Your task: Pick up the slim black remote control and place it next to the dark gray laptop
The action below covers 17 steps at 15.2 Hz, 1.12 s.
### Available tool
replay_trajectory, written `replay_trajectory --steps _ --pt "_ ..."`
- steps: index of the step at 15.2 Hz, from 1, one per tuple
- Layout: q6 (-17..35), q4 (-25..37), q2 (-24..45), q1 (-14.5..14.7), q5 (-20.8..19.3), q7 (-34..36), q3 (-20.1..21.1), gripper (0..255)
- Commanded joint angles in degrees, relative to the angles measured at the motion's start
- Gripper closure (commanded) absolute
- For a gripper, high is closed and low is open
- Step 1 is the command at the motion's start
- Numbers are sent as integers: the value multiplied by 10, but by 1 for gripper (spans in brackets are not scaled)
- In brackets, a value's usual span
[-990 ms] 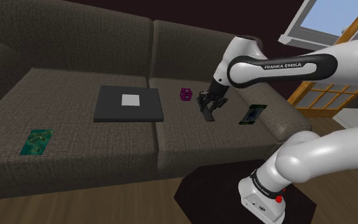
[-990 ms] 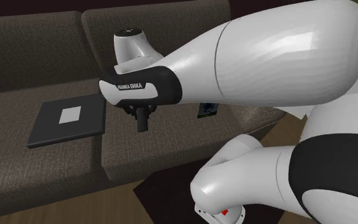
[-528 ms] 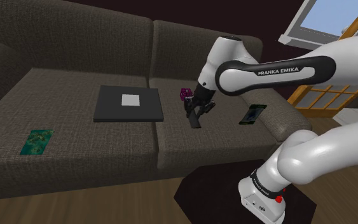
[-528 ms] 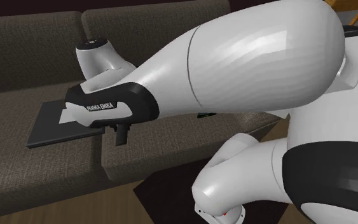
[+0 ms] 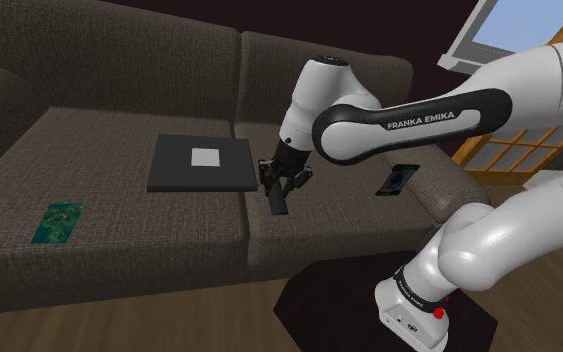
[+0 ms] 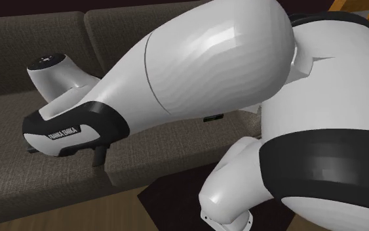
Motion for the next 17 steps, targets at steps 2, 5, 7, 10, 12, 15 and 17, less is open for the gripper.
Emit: replay_trajectory --steps 2,5,7,10,12,15,17 --pt "22 -9 13 2 -1 8 8 255" --pt "48 -21 26 1 -3 10 12 255" --pt "65 -29 36 0 -5 11 14 255" --pt "92 -40 53 -1 -8 14 18 255" --pt "110 -47 64 -2 -11 16 21 255" --pt "137 -56 83 -4 -17 20 24 255" --pt "144 -58 88 -4 -19 21 25 255"
